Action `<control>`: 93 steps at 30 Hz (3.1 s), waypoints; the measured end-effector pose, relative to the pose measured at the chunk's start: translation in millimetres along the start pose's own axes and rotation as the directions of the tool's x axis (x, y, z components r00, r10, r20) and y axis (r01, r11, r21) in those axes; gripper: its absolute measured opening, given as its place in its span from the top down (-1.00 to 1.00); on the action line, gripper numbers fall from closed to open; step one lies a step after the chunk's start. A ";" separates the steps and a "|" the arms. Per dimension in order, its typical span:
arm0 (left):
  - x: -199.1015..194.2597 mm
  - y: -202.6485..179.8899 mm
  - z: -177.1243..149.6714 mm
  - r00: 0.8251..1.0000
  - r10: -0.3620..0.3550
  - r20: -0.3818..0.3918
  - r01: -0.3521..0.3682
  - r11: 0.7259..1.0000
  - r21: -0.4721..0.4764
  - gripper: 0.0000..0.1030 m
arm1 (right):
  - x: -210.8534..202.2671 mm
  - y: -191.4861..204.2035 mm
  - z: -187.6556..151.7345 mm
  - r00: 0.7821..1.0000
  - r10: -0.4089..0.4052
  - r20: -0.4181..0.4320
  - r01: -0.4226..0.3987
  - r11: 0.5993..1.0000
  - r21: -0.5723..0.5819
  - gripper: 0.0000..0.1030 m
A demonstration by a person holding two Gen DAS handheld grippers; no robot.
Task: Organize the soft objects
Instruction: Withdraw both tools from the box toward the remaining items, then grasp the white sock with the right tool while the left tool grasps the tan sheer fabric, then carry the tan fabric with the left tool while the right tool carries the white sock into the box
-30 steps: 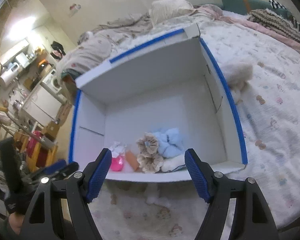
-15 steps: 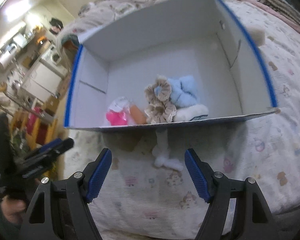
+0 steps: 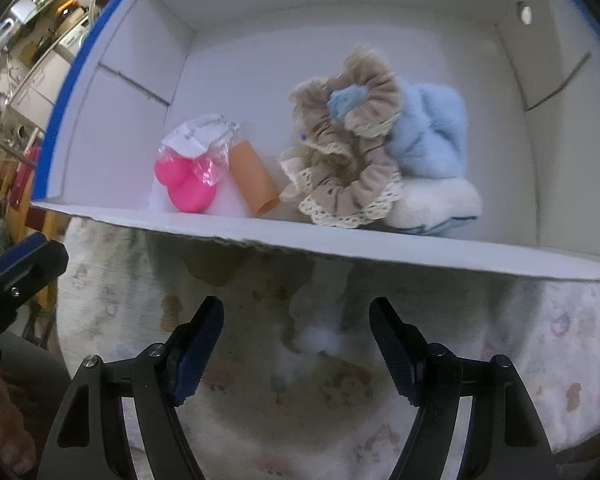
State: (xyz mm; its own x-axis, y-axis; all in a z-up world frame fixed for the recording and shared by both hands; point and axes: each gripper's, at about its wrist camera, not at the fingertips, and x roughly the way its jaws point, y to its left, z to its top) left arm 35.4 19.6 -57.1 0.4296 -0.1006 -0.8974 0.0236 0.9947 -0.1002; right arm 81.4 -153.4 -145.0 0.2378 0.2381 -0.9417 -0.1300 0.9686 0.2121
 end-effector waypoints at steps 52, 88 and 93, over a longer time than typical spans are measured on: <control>119.6 -80.1 8.4 0.983 -0.038 -0.182 0.075 0.977 0.198 0.79 | -30.0 -29.3 -23.3 0.991 0.129 0.042 -0.133 0.985 0.106 0.59; -6.8 -10.7 -34.4 0.998 0.061 0.025 -0.060 0.997 -0.048 0.80 | -68.7 -15.7 -31.1 0.979 0.143 0.148 -0.151 0.987 0.046 0.59; -34.4 -14.5 -25.0 0.997 0.024 0.076 -0.020 0.998 -0.058 0.80 | -91.8 -17.9 -27.0 0.962 0.196 0.189 -0.206 0.978 0.036 0.59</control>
State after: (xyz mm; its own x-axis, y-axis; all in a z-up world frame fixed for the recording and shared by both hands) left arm -2.2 8.0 -35.5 0.4978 -0.0748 -0.8641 -0.0369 0.9936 -0.1072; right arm 35.9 -194.5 -69.3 0.3851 0.4323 -0.8154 -0.1411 0.9007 0.4108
